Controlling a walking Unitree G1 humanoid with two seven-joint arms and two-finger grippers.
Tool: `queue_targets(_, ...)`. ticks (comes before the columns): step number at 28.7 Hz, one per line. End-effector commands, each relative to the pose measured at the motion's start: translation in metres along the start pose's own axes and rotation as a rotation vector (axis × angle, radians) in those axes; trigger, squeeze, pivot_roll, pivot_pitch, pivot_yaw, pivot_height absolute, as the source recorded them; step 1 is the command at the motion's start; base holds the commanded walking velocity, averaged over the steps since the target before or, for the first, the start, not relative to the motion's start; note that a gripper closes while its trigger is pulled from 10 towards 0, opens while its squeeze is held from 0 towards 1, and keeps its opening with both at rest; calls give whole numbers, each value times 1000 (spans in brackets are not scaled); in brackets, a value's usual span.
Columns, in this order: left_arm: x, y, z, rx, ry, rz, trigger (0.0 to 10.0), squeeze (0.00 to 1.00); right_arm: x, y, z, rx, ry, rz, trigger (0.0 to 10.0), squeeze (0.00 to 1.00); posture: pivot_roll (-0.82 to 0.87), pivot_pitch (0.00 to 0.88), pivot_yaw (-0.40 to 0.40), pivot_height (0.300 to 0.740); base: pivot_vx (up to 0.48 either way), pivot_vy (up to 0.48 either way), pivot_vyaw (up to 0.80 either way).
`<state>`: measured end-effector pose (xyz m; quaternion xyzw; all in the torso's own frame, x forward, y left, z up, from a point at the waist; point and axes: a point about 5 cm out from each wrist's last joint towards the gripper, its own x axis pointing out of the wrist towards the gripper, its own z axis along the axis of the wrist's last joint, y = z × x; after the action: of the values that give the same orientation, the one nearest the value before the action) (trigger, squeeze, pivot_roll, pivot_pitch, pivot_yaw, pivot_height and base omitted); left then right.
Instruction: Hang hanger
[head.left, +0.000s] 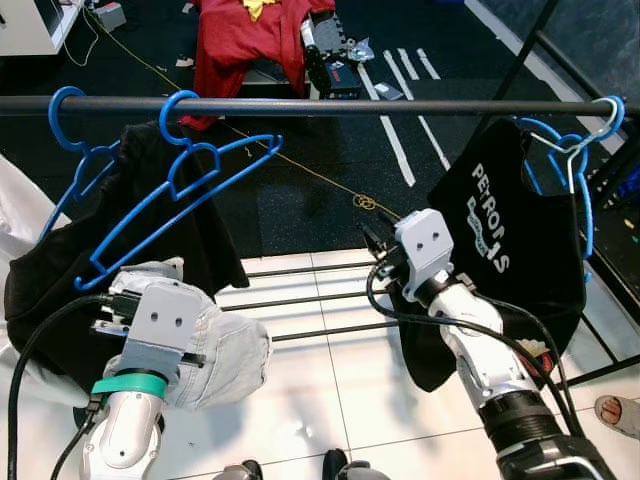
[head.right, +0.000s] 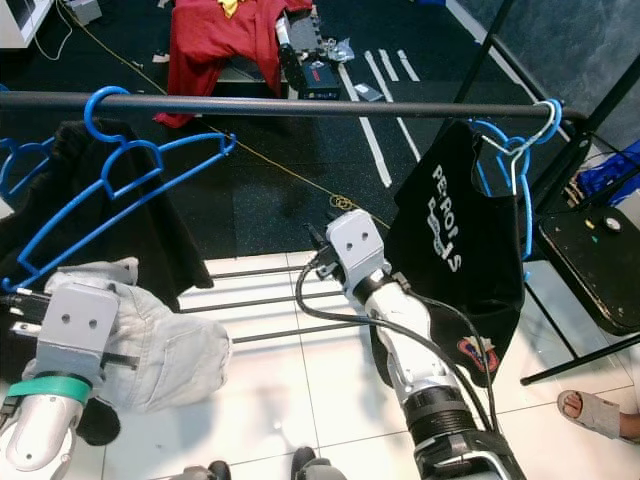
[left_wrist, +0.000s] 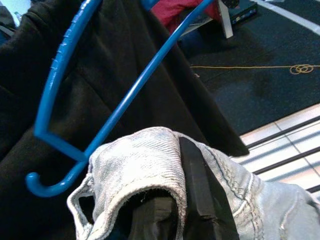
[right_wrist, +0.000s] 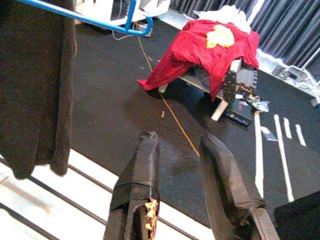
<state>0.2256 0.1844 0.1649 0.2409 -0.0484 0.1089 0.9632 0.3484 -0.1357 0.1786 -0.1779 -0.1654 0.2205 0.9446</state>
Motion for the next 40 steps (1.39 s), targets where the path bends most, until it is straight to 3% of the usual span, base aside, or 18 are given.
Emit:
queue_targets(1, -3, 2, 2, 16, -16, 24, 0, 0, -5, -3, -7, -61, 29, 9, 10000, 0, -20, 180, -6, 740, 0, 0, 0)
queue_targets(6, 2, 2, 5, 8, -25, 37, 0, 0, 3, -16, 1, -295, 16, 82, 10000, 0, -21, 178, 3, 740, 0, 0, 0)
queue_targets(8, 2, 2, 5, 8, -25, 37, 0, 0, 3, -16, 1, -295, 16, 82, 10000, 0, -21, 178, 3, 740, 0, 0, 0)
queue_targets(9, 4, 1, 6, 3, -34, 33, 0, 0, 12, -17, 9, -341, -10, 144, 10000, 1000, -24, 176, 6, 740, 0, 0, 0)
queue_targets(15, 3, -1, 12, 5, -71, 14, 0, 0, 35, -11, 34, -270, -87, 257, 10000, 1000, -10, 172, -4, 740, 0, 0, 0)
queue_targets(16, -4, -4, 13, 6, -86, -50, 0, 0, 40, -8, 40, -203, -111, 247, 10000, 925, 8, 172, -16, 740, 0, 0, 0)
queue_targets(17, -4, -4, 13, 6, -86, -50, 0, 0, 40, -8, 40, -203, -111, 247, 10000, 925, 8, 172, -16, 740, 0, 0, 0)
queue_targets(18, -17, -9, 17, -27, -108, -189, 0, 0, 42, -4, 41, -150, -120, 230, 10000, 0, 22, 173, -25, 740, 0, 0, 0)
queue_targets(19, -29, -13, 22, -62, -132, -318, 0, 0, 41, 0, 38, -116, -118, 219, 10000, 0, 22, 173, -25, 740, 0, 0, 0)
queue_targets(20, -29, -13, 22, -62, -132, -318, 0, 0, 41, 0, 38, -116, -118, 219, 10000, 0, 22, 173, -25, 740, 0, 0, 0)
queue_targets(22, -45, -19, 30, -113, -154, -496, 0, 0, 38, 7, 30, -92, -103, 231, 10000, 0, 33, 174, -30, 740, 0, 0, 0)
queue_targets(28, -35, -21, 38, -212, -148, -491, 0, 0, 29, 19, 24, -31, -92, 337, 10000, 0, 30, 172, -28, 740, 0, 0, 0)
queue_targets(31, -19, -29, 42, -332, -111, -440, 0, 0, 13, 41, 25, 145, -106, 482, 10000, 0, -1, 164, -15, 740, 0, 0, 0)
queue_targets(32, -19, -29, 42, -332, -111, -440, 0, 0, 13, 41, 25, 145, -106, 482, 10000, 0, -1, 164, -15, 740, 0, 0, 0)
queue_targets(34, -13, -36, 43, -381, -86, -451, 0, 0, -1, 60, 33, 280, -132, 567, 10000, 0, -11, 163, -9, 740, 0, 0, 0)
queue_targets(37, -11, -40, 43, -398, -71, -462, 0, 0, -6, 68, 38, 329, -146, 590, 10000, 0, -12, 162, -8, 740, 0, 0, 0)
queue_targets(39, -7, -51, 43, -416, -33, -501, 0, 0, -17, 88, 54, 459, -186, 631, 10000, 0, -22, 162, -4, 740, 0, 0, 0)
queue_targets(40, -7, -51, 43, -416, -33, -501, 0, 0, -17, 88, 54, 459, -186, 631, 10000, 0, -22, 162, -4, 740, 0, 0, 0)
